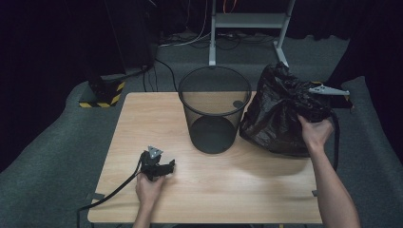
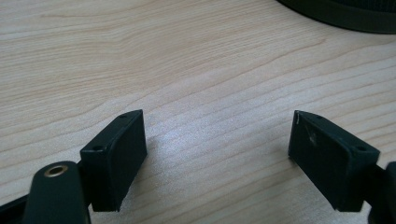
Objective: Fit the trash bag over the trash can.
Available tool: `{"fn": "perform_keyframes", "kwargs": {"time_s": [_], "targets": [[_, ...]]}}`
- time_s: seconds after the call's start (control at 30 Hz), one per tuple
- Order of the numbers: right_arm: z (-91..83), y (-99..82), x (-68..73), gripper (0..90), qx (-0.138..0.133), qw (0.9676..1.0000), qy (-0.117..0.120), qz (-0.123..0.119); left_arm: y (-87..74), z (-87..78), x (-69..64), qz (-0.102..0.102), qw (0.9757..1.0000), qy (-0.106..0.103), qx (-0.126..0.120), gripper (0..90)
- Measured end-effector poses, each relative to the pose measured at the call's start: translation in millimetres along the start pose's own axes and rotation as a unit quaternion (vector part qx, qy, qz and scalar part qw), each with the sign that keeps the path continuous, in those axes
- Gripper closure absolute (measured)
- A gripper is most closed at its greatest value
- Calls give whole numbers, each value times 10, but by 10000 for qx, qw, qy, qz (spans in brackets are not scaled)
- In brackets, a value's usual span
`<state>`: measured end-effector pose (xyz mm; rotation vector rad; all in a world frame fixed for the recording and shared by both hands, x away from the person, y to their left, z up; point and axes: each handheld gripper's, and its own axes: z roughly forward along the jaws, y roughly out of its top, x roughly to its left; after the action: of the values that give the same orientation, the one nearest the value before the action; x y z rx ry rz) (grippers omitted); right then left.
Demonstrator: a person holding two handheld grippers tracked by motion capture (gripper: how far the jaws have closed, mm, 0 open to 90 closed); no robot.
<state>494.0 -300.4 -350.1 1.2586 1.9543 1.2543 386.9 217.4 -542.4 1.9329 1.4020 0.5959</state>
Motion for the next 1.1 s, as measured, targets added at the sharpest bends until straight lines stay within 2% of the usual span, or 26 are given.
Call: {"fn": "perform_keyframes", "kwargs": {"time_s": [0.23,0.57,0.8,1.1], "targets": [[-158,167,8,896,-205,9998,-29,-45,0,0,0,-1,10000,-1,0,191],[-299,314,1,896,-388,9992,-64,-68,0,0,0,0,10000,-3,0,190],[-414,500,53,896,-546,9981,-150,-238,0,0,1,-1,10000,-6,0,191],[-545,762,130,896,-826,9957,-279,-328,0,0,2,-5,10000,-13,-2,190]]}}
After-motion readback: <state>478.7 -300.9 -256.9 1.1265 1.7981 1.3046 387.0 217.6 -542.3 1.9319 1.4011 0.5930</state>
